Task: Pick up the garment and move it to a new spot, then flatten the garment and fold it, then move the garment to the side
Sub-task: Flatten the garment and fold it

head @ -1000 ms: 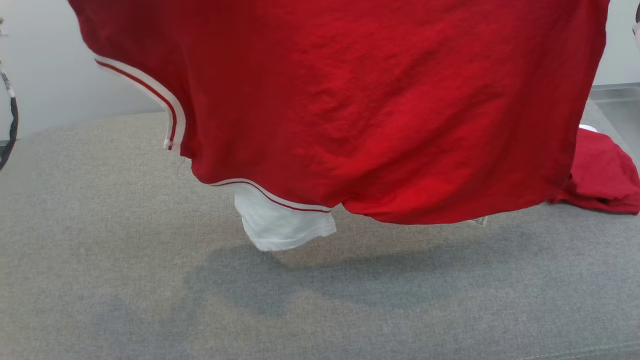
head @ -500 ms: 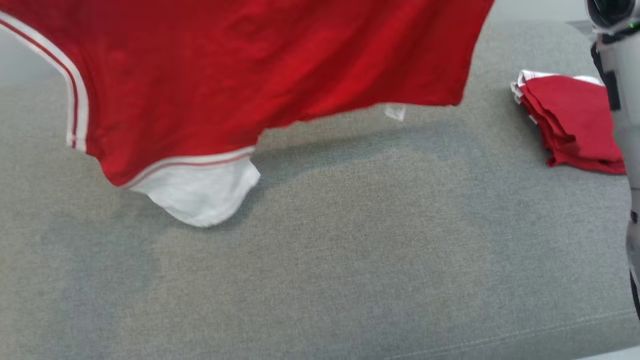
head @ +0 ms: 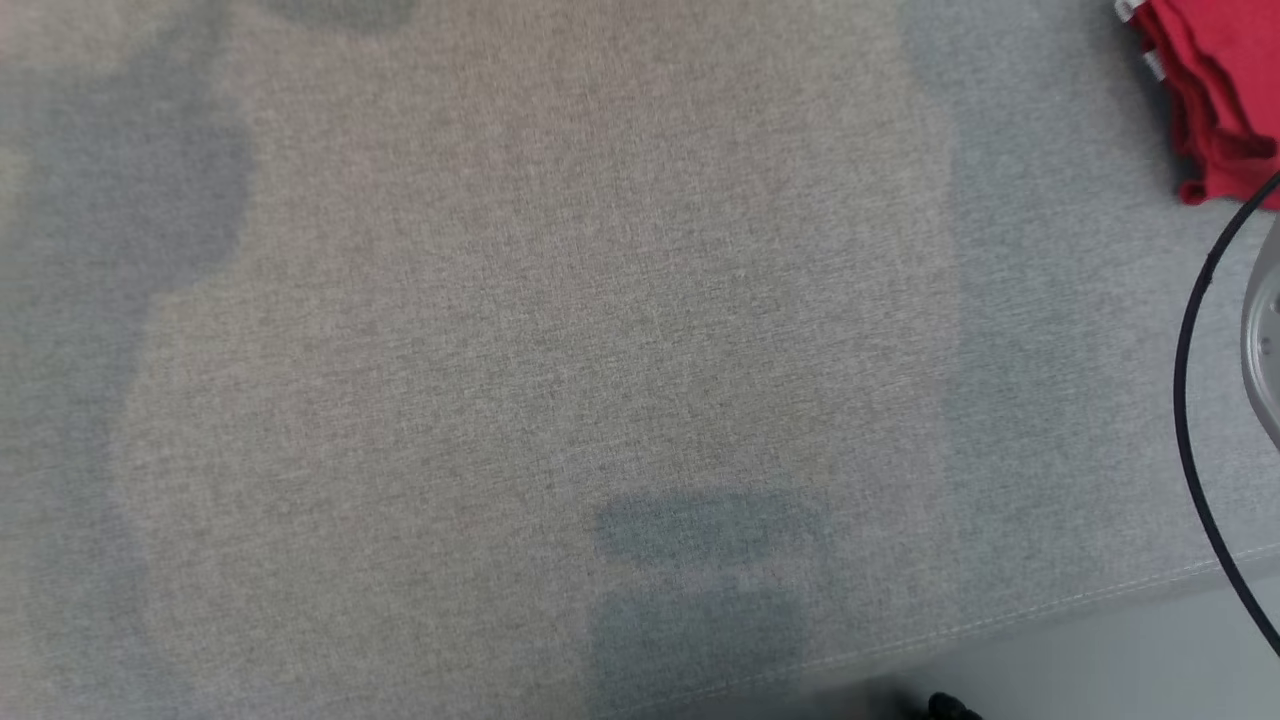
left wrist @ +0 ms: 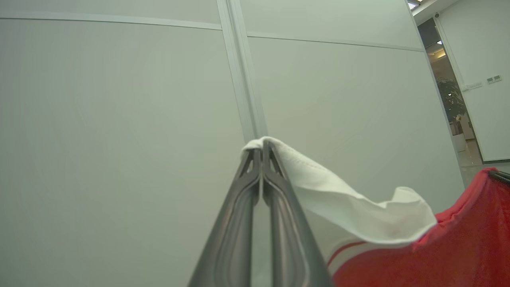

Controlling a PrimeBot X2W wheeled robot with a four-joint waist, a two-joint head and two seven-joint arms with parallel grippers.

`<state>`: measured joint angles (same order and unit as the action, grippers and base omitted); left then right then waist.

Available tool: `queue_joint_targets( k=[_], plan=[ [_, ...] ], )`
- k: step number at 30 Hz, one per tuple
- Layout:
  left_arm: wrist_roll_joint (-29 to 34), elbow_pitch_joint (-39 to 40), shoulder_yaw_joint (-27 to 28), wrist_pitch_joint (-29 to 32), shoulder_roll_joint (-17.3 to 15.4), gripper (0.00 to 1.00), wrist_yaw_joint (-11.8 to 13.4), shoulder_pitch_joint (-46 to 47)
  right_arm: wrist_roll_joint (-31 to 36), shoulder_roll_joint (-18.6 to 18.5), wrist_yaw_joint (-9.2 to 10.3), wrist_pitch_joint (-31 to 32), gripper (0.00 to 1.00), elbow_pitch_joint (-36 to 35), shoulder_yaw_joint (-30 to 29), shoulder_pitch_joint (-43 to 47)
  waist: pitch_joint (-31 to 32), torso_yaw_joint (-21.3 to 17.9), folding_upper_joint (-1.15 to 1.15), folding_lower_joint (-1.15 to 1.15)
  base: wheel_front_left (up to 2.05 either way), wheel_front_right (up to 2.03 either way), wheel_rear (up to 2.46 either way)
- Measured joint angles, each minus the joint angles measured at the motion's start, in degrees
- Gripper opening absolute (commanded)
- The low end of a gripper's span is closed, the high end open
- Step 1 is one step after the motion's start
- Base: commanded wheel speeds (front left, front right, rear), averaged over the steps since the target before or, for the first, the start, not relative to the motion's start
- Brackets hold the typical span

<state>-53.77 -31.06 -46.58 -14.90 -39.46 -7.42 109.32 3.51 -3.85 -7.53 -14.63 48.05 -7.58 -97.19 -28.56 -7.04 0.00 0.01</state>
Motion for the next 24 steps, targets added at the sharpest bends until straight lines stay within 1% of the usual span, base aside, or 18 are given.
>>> queue_joint_targets(
  k=[3,5,9,12,15,18,21,24],
  plan=[
    [-0.83,2.82,2.2,-0.05,0.26,0.0,-0.07,-2.13,3.81,0.54,0.04,-0.19,0.0,0.31,-1.79,0.74,-4.28,0.0,0.0,0.01,0.0,0.0,0.0],
    [-1.24,4.35,3.76,-0.07,-0.15,0.0,-0.07,-5.99,4.5,1.05,0.02,-0.2,0.0,-0.7,-1.93,2.38,-6.94,0.19,0.0,0.01,0.0,0.0,0.0],
    [-2.99,7.97,7.4,-0.05,0.07,0.0,-0.07,-15.27,2.14,0.94,0.03,-0.35,0.0,-2.79,1.21,7.51,-11.35,1.15,0.0,0.02,0.0,0.0,0.0],
    [-4.75,11.89,9.91,-0.04,-0.49,0.0,-0.07,-23.37,0.63,1.08,0.02,-0.35,0.0,-5.33,3.83,12.69,-13.12,2.64,0.0,0.01,0.0,0.0,0.0],
    [-7.26,17.37,12.36,-0.05,-2.79,0.0,-0.05,-32.62,-1.34,1.16,0.02,-0.36,0.0,-8.95,5.41,18.9,-13.57,4.09,0.0,0.01,0.0,0.0,0.0],
    [-8.72,23.2,13.83,-0.05,-4.85,0.0,-0.05,-43.44,-2.99,0.9,0.02,-0.36,0.0,-13.25,6.55,27.02,-12.45,4.86,0.0,0.01,0.0,0.0,0.0],
    [-11.22,27.81,15.84,-0.05,-6.3,0.0,-0.05,-54.57,-5.22,-0.87,0.02,-0.37,0.0,-16.88,6.92,35.5,-10.41,5.59,0.0,0.0,0.0,0.0,0.0],
    [-12.44,31.83,16.96,-0.05,-7.03,0.0,-0.05,-65.41,-7.28,-3.23,0.02,-0.36,0.0,-18.16,7.34,44.84,-7.47,6.32,0.0,0.0,0.0,0.0,0.0]
  ],
)
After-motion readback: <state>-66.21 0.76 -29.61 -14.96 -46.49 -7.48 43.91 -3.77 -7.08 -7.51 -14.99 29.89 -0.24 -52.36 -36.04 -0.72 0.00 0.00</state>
